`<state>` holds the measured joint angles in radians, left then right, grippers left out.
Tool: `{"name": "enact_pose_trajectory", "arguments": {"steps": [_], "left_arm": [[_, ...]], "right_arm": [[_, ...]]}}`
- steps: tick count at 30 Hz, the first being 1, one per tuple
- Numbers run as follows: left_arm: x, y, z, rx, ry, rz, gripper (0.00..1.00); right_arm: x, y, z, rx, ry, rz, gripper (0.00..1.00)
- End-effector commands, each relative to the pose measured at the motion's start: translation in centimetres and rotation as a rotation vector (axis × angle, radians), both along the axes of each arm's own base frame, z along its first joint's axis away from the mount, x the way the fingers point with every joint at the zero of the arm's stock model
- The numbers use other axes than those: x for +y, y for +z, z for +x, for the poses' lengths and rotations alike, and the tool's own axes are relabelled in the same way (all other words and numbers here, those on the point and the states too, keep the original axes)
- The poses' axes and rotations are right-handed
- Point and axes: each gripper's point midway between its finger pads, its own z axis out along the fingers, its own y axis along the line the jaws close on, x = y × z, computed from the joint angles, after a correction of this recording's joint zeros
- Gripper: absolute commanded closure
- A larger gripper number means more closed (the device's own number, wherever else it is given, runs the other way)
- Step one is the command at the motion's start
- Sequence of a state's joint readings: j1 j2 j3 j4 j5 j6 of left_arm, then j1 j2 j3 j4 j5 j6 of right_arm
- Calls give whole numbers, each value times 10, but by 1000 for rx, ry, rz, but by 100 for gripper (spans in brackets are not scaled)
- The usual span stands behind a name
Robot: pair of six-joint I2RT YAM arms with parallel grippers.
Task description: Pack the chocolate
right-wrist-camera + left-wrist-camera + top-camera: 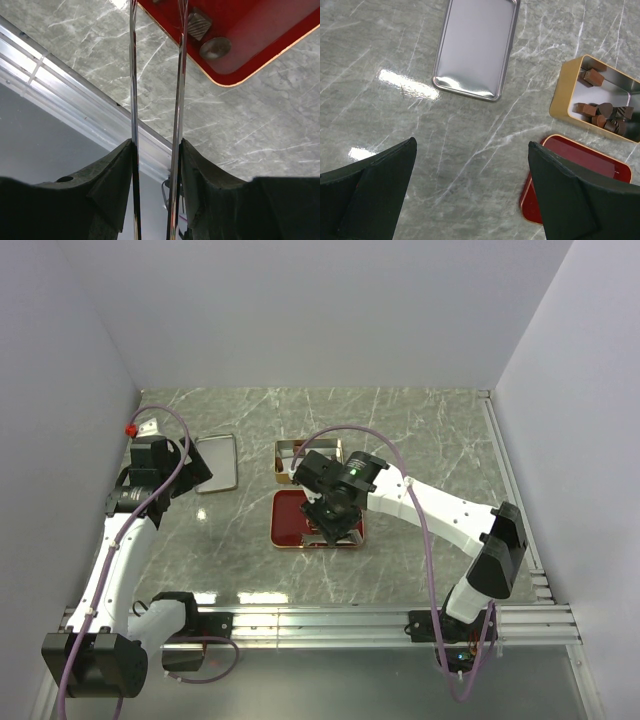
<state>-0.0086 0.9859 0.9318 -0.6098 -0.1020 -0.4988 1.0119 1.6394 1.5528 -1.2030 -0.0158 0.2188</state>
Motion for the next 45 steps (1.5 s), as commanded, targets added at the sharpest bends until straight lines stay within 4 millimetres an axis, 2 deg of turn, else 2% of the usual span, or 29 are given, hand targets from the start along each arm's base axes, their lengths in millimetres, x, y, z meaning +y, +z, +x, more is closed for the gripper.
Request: {"name": "enact_pose_trajectory", "arguments": {"steps": [1,22,25,30,34,41,45], "left_arm": [[3,17,4,-59,3,12,1],[2,16,4,-67,5,7,0],[3,16,3,-66,7,12,0],[3,15,2,-68,8,8,0],[3,18,3,-76,8,8,1],[4,18,1,-76,12,8,1],[4,18,-2,-76,13,9,1]], "right_arm": [[13,8,7,-40,3,45,52],[7,-8,3,-43,23,-30,53],[7,-11,4,-45,23,-42,55],[3,-14,6,-51,18,-65,66],[5,0,13,-88,9,-59,68],[13,37,32,-175,-24,-14,69],[8,46,45,-208,-64,-3,69]]}}
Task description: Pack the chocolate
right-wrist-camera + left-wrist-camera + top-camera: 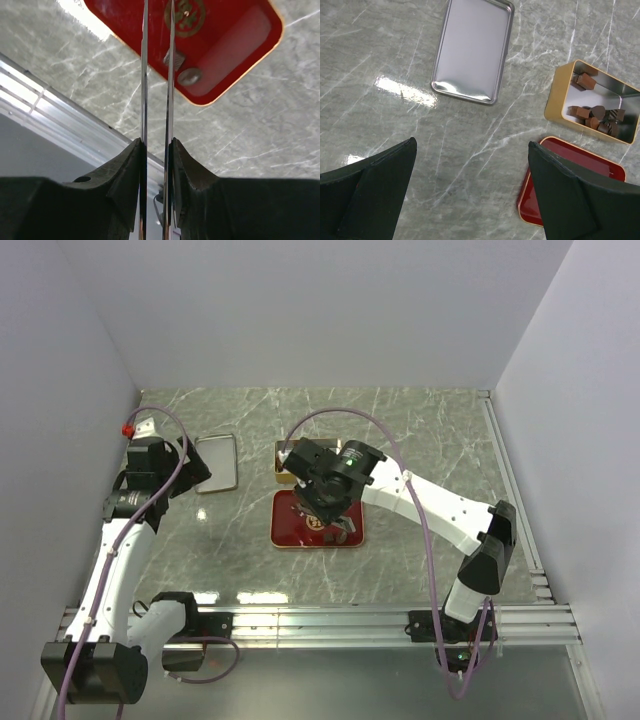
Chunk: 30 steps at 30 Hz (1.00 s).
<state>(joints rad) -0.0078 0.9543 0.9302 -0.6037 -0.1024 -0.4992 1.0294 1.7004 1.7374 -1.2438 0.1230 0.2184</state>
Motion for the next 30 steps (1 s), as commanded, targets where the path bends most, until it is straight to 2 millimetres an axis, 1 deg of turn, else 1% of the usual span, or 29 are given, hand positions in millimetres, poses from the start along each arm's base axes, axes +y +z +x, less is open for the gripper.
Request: {"name": "enact_pose_trajectory", "arguments": {"steps": [1,4,5,7,8,13,15,18,25,27,28,30], "left_arm": [[4,9,-1,-40,14,9,1],[4,9,-2,-40,13,12,1],[4,11,-2,-44,15,13,1],[4,11,-2,-46,15,13,1],[4,13,-1,-49,15,13,0],[4,15,1,-54,14,9,1],[4,16,2,-55,13,10,1],[4,18,2,-56,13,15,1],[4,15,-1,-49,13,15,1],[4,14,-2,-44,10,14,0],[4,14,-2,-44,10,12,1],[4,14,-1,-44,10,12,1]], "right_arm": [[-12,14,23,-60,-66,1,69],[-18,17,39,-80,-104,19,69],[-21,22,49,-92,-129,38,69],[-23,27,62,-109,-153,58,69],[-26,31,73,-118,-180,71,69],[-28,43,106,-163,-220,124,69],[-27,43,116,-167,-231,139,69],[-21,42,127,-171,-233,153,69],[-13,26,143,-170,-263,163,68],[-13,27,146,-171,-276,164,67],[-11,26,148,-168,-280,164,66],[-10,29,150,-173,-280,171,63]]}}
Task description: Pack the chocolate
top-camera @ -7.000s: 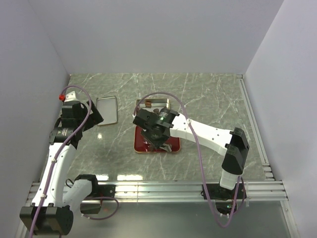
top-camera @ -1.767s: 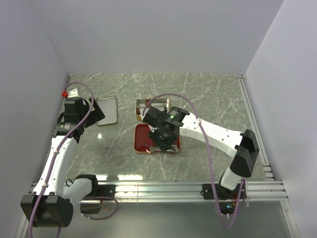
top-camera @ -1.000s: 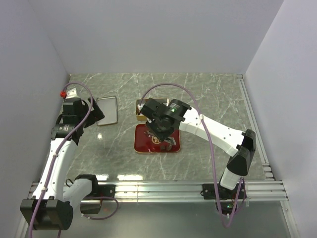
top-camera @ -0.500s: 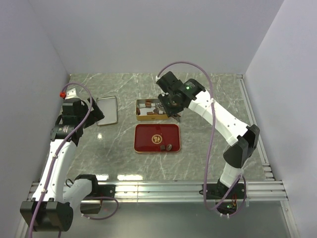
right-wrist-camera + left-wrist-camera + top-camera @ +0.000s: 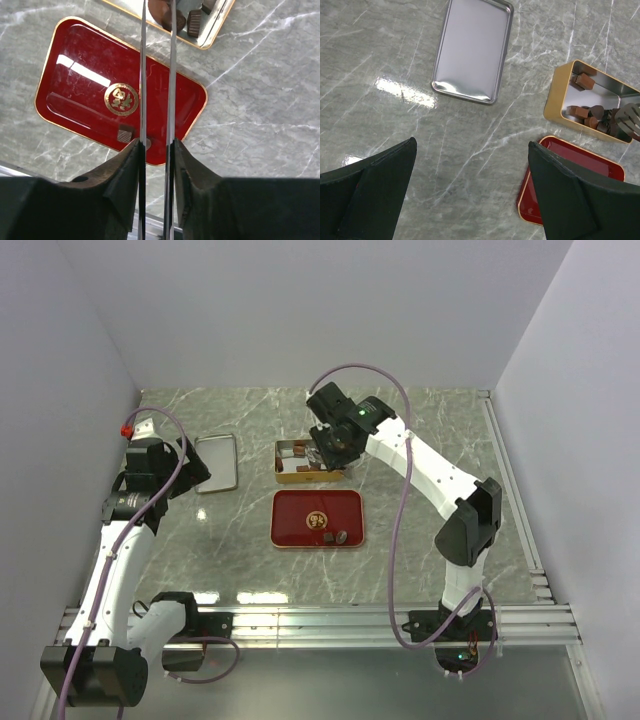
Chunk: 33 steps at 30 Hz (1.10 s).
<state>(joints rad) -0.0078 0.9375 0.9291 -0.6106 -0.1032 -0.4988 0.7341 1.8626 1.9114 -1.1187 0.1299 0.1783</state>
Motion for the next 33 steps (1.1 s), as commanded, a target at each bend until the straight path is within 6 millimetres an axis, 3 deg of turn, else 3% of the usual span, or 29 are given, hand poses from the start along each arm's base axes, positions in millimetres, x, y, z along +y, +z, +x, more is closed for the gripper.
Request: {"name": "enact_pose_trajectory", "arguments": {"steps": [1,7,14,17,18,21,22,27,33], "left_arm": [[3,11,2,-37,10,11,1],[3,12,5,-35,5,10,1],[3,13,6,-35,3,12,1],[4,13,6,-33,6,16,1],[3,12,5,-32,6,14,0],[2,9,5,-28,7,4,1],[2,8,4,-27,6,-1,1],[1,7,2,-25,11,-7,0],[0,-1,-1,-4,11,-20,0]], "right_arm": [[12,26,19,-81,-20,77,59],[10,29,17,-84,-16,81,48],[4,40,9,-84,-11,85,49],[-7,45,-3,-77,-9,79,50],[-12,52,-11,-85,-6,85,50],[-32,51,-33,-62,-12,67,51],[-40,42,-41,-39,-18,46,51],[-67,39,-88,19,-32,46,51],[-80,28,-143,129,-26,28,51]]}}
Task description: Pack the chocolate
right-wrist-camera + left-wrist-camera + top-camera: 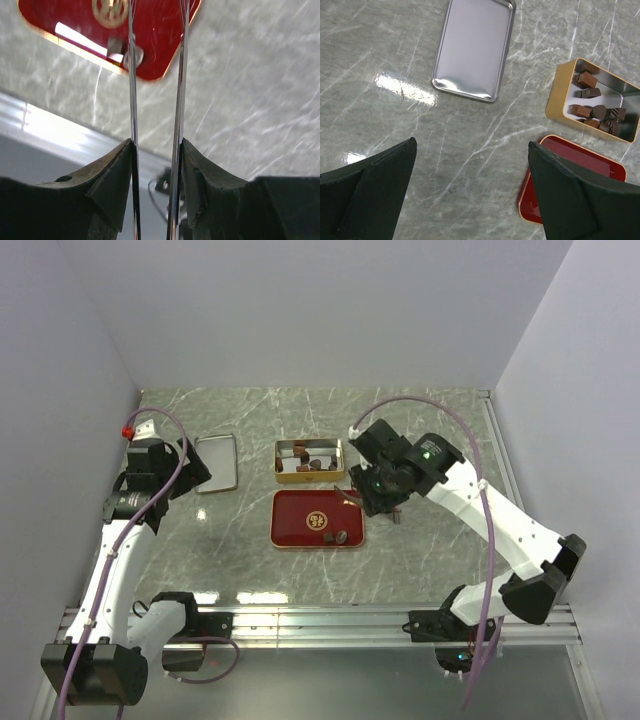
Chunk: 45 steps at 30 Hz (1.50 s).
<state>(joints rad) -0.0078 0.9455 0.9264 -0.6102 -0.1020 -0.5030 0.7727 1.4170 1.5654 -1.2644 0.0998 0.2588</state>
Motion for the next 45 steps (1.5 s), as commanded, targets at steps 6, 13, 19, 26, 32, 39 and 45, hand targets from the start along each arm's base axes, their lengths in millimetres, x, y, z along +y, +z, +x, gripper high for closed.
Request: {"name": "enact_pose_trajectory", "arguments": {"steps": [6,13,19,26,32,39,45], "left_arm": [[-1,-1,0,-12,14,-30,0],[0,-5,1,1,9,-18,1],[0,-7,3,0,6,-14,1],[0,-6,10,1,3,-9,0],[-1,-7,15,3,-4,-8,0],[0,-8,15,8,-5,-4,1],[0,-8,15,13,-6,3,1]], "right_arm": [[-7,-11,-67,159,9,-10,51],[-5,-23,-76,210,-1,-32,51],[3,-32,-75,234,-1,-39,51],[2,-41,-76,259,-4,-71,52],[4,-48,-80,290,-1,-70,52],[10,-57,-77,304,14,-76,52],[15,-57,-70,289,17,-73,52]]}}
